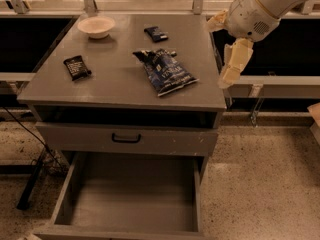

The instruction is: Place blue chip bag into middle drawer

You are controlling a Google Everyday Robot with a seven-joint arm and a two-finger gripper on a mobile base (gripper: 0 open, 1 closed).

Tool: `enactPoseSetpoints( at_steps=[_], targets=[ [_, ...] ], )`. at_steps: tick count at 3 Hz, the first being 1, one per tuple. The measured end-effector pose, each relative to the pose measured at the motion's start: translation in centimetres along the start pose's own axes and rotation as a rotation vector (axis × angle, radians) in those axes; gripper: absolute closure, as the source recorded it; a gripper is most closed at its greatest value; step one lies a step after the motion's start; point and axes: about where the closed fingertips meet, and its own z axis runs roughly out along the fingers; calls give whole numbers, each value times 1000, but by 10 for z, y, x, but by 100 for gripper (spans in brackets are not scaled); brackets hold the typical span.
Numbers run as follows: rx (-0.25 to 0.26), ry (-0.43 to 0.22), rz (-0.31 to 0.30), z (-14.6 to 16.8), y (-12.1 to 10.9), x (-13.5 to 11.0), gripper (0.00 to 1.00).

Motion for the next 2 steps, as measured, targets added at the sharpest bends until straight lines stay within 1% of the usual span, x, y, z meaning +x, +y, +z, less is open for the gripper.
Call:
enactPoseSetpoints(
  at_steps=[1, 2],
  targets=[
    [-20, -81, -42, 15, -14, -9, 0],
    [-20, -81, -42, 15, -15, -9, 0]
  ],
)
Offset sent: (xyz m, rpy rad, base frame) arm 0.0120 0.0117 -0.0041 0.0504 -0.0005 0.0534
